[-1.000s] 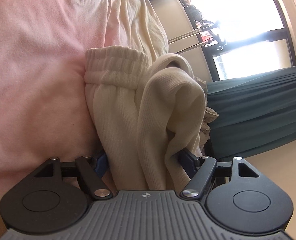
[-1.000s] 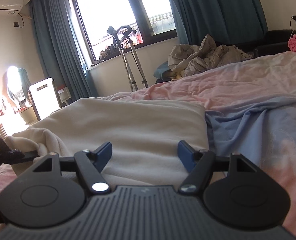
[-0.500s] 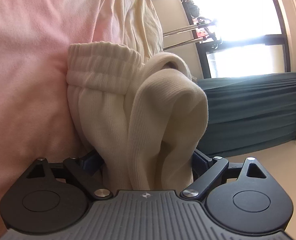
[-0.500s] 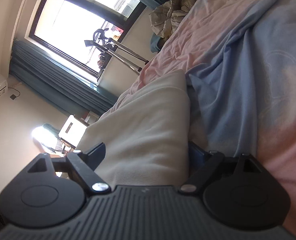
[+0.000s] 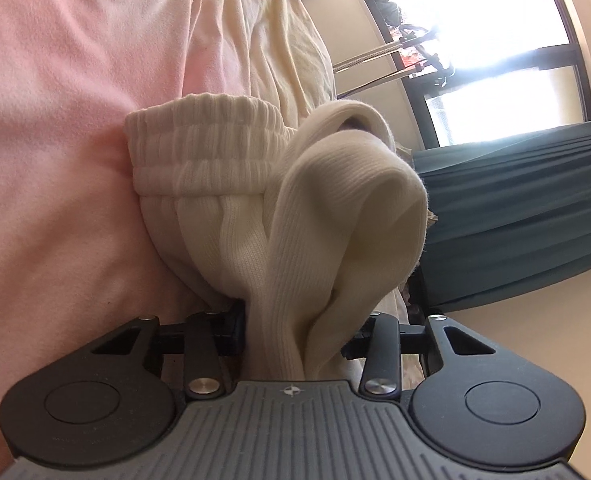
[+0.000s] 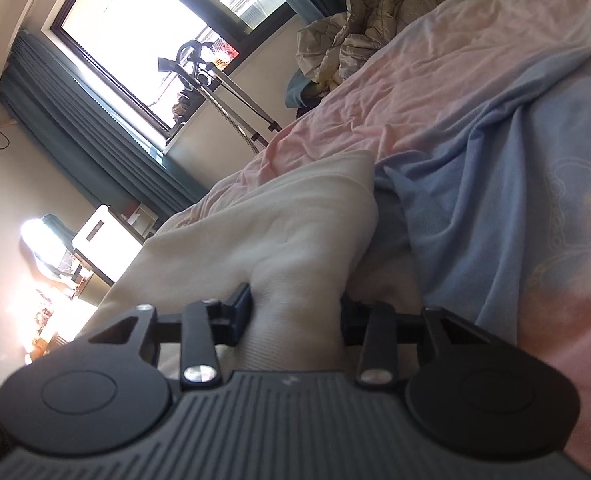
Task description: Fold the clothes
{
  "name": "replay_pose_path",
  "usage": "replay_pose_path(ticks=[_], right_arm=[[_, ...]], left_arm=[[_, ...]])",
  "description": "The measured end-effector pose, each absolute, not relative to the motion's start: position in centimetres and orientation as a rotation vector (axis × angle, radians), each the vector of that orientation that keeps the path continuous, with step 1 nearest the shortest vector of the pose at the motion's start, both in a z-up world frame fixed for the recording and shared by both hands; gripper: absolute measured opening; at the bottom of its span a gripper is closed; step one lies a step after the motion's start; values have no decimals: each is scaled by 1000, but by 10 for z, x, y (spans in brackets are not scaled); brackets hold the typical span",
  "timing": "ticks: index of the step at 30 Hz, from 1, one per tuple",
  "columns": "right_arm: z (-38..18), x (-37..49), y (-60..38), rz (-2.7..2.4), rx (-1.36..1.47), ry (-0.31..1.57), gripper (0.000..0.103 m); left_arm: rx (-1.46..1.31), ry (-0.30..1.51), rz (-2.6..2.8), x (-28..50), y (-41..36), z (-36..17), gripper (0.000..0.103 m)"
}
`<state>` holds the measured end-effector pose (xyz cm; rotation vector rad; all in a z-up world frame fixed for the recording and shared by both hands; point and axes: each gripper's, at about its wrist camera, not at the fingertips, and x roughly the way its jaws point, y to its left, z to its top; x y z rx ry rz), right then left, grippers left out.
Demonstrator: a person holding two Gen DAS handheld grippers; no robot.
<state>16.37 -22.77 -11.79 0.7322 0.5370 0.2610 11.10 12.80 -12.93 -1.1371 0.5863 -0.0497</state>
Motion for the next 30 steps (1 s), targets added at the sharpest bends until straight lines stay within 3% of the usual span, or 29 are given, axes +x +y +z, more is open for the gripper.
replay_pose_path(ticks=[2,10,19,24,30], right_arm=[[-104,158,-227,255,737,504,33],[-23,124,-226,263,607,345,30],[62,77,-301,198,507,143,29],[76,63,-370,115,517,60,30],[53,59,-458,6,574,10,30]], left_arm=[[-1117,569,-61,105,129,-120,37],[-1126,479,-130,85,115,-64,36],[-1167,437,-332,96,25,-19,36],[-1155,453,-438,121,-51,-14,36],[-1082,519,-540,170,-145,-25,36]])
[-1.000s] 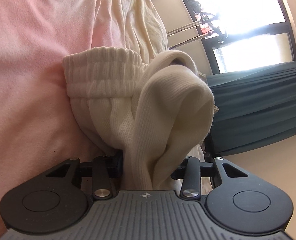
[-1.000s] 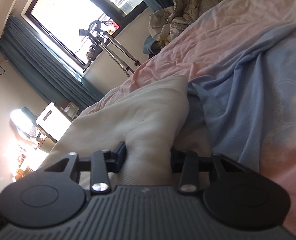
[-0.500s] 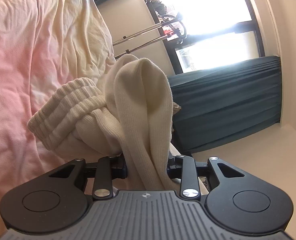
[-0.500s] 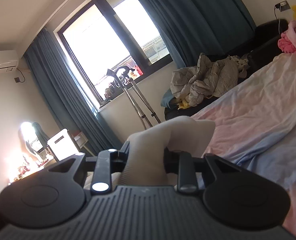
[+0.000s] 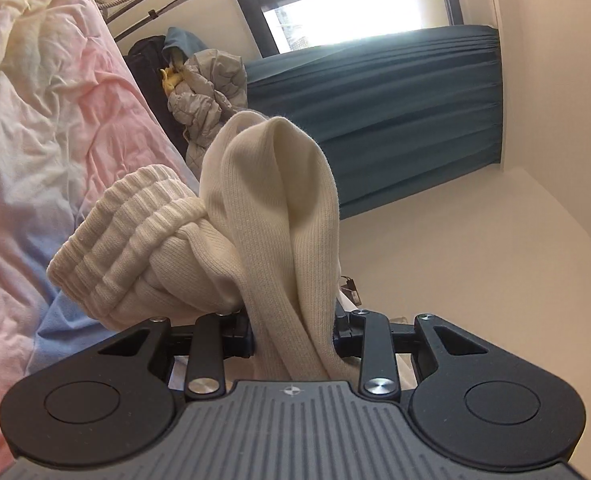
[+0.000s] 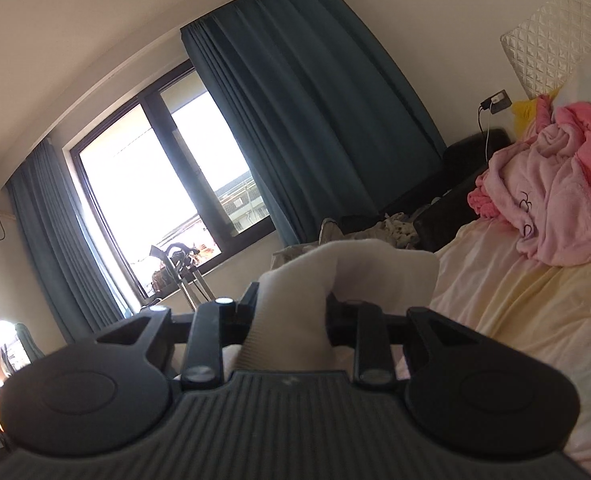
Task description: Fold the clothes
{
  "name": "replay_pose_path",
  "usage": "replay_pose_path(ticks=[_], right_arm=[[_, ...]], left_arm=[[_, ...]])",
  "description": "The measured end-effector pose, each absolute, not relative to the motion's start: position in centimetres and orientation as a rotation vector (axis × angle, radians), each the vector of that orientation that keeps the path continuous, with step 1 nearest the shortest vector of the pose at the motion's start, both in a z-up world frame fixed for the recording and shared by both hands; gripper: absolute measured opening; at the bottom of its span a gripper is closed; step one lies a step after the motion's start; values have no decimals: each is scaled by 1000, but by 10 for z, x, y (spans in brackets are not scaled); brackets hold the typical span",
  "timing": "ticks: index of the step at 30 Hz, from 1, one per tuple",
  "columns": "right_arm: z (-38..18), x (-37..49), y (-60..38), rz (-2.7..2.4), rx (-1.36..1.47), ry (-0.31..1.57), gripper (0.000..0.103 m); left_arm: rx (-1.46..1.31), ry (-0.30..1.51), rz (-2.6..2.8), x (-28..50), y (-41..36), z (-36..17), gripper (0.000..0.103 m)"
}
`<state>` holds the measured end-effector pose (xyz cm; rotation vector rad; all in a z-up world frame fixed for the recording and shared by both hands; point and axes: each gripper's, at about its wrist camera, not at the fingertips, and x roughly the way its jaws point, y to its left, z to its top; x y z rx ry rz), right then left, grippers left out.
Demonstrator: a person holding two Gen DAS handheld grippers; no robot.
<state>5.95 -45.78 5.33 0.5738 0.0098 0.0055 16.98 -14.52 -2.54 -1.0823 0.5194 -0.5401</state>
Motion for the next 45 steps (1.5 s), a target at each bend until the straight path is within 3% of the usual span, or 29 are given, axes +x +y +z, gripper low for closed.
replay_pose_path(ticks=[9,15,20,27,29,31,45], right_arm=[[-37,67,-547,-261,594,-32,31],[-132,87,-584,-404,940,241,34],[-161,81,-594,-410,1147,272,40],[-134,75,-577,-466,1048,287,55],[-122,73,-570,-502,969,273,60],[-109,68,-562,-542,886,243,71],[-16,55,-422,-170,531,218,71]], left_arm=[[-919,646,-577,231,-248,-86,36],[-791,716,-555,230,-263,-135,37],[-731,738,-579,223,-257,-143,40],[-549,780,-579,217,-247,-112,60],[-492,751,-567,208,-238,-96,83],[-438,690,-547,197,-227,-80,93],[-24,431,-347,103,-101,33,100]])
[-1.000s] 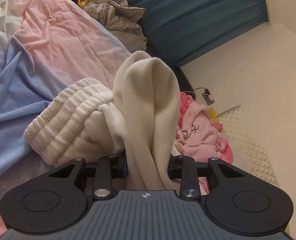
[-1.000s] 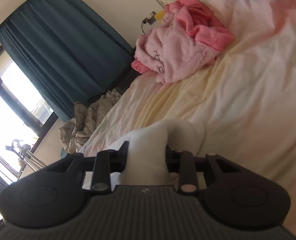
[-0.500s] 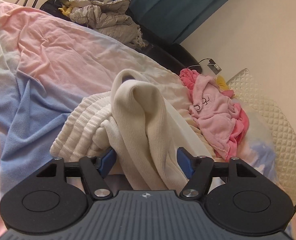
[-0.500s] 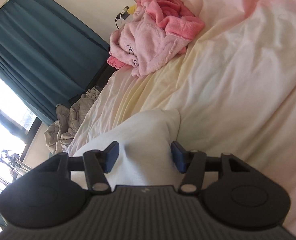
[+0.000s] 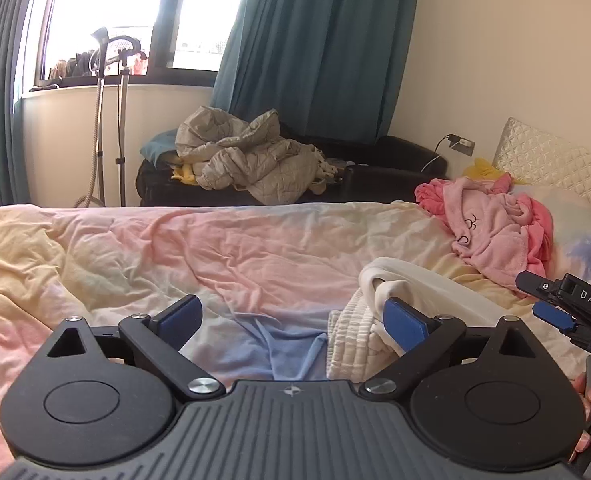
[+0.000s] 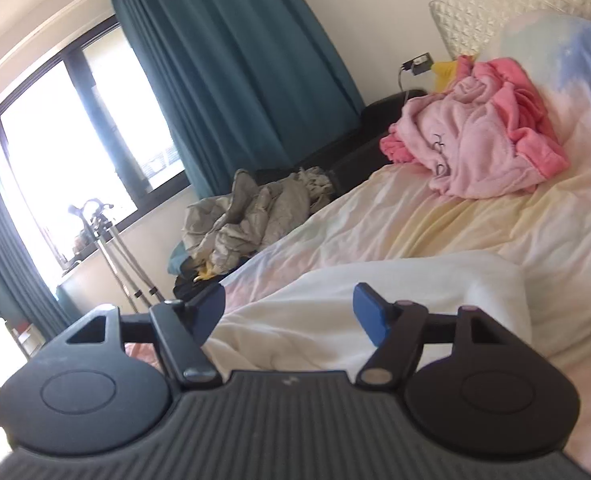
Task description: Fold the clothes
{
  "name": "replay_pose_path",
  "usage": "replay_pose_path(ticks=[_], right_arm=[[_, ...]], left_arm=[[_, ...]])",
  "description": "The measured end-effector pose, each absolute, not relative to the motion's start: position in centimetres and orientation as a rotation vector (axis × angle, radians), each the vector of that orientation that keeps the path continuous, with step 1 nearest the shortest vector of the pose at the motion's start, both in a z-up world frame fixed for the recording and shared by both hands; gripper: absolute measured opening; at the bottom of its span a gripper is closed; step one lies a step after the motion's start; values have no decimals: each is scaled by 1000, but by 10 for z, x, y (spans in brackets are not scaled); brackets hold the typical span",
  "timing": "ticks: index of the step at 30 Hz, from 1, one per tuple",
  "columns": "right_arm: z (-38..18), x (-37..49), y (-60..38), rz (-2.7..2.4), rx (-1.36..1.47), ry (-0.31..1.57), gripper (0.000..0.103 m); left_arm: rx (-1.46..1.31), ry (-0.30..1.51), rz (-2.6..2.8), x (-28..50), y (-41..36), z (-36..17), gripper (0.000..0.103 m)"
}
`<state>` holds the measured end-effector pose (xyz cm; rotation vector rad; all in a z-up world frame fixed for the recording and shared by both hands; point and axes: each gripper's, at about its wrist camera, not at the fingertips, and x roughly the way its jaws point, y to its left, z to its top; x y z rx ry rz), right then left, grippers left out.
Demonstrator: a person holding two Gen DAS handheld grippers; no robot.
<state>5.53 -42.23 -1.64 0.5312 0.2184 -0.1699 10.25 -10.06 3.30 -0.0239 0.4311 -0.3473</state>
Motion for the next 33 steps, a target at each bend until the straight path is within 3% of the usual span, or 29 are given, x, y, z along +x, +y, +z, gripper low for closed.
replay_pose_path(ticks=[7,15,27,33], right_arm=[[10,41,-327,20,367,273,71],[26,21,-259,124,241,249,71],[7,20,-222,143,122,249,72],[-8,35,-216,142,98,277,77]], left_arm=[[74,333,-210,52,-42,59,103],[21,352,-96,16,9,59,103],[-62,323,13,11,41,30,103],[-34,351,31,20,40,17,103]])
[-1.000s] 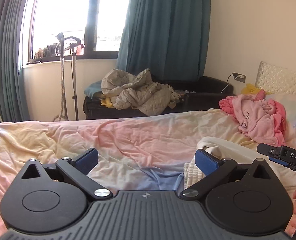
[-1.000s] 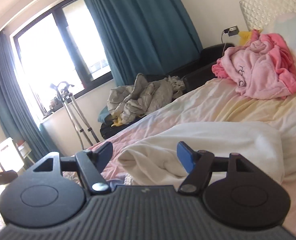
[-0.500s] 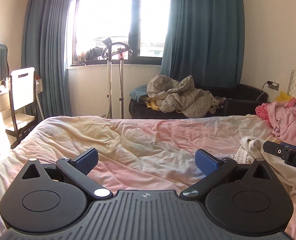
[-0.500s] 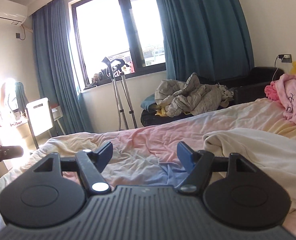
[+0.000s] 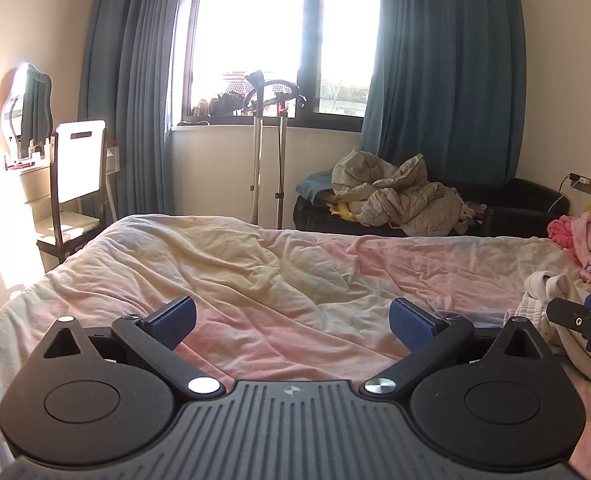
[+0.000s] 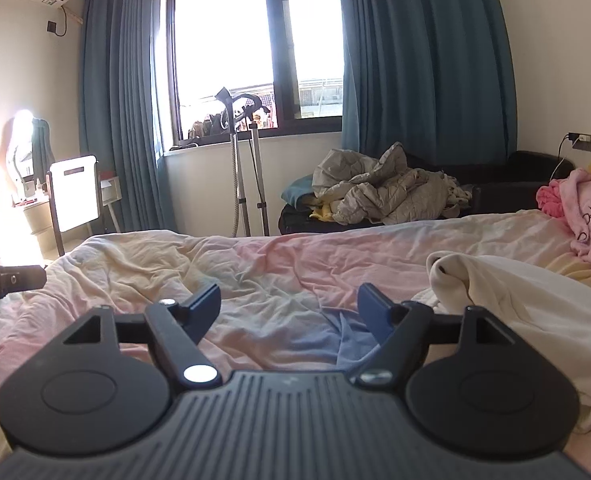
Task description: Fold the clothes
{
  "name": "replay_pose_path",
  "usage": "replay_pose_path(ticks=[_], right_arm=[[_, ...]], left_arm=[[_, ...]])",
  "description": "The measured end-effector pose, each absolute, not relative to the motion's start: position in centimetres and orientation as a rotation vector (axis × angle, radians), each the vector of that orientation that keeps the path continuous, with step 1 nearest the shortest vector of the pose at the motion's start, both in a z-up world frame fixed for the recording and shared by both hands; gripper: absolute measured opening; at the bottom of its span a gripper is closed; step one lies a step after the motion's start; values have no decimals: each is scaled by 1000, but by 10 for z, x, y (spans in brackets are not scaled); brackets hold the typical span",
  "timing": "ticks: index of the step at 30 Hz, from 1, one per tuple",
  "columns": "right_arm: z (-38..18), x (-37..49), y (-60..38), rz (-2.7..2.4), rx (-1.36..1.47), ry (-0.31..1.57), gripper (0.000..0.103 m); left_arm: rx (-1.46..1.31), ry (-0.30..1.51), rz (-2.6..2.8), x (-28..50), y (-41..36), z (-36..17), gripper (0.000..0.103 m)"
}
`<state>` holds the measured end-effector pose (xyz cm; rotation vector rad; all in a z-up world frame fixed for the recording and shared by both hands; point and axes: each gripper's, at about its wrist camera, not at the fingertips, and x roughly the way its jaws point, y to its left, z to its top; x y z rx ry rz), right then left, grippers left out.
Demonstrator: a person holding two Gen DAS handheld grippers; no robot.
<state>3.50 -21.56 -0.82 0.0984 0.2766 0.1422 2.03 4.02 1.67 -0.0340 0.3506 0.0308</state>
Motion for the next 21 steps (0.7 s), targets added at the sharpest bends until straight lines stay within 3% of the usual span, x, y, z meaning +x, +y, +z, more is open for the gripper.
replay_pose_path(ticks=[7,16,21], right_arm=[[-16,40,-214,138,104,291,82],[-15,39,-216,107,103,267,103],[-15,38,-216,98,95,264,103]], left_arm=[[31,341,28,18,31,13,103],[25,308,20,10,29,14,103],[28,317,22,10,28,12,103]])
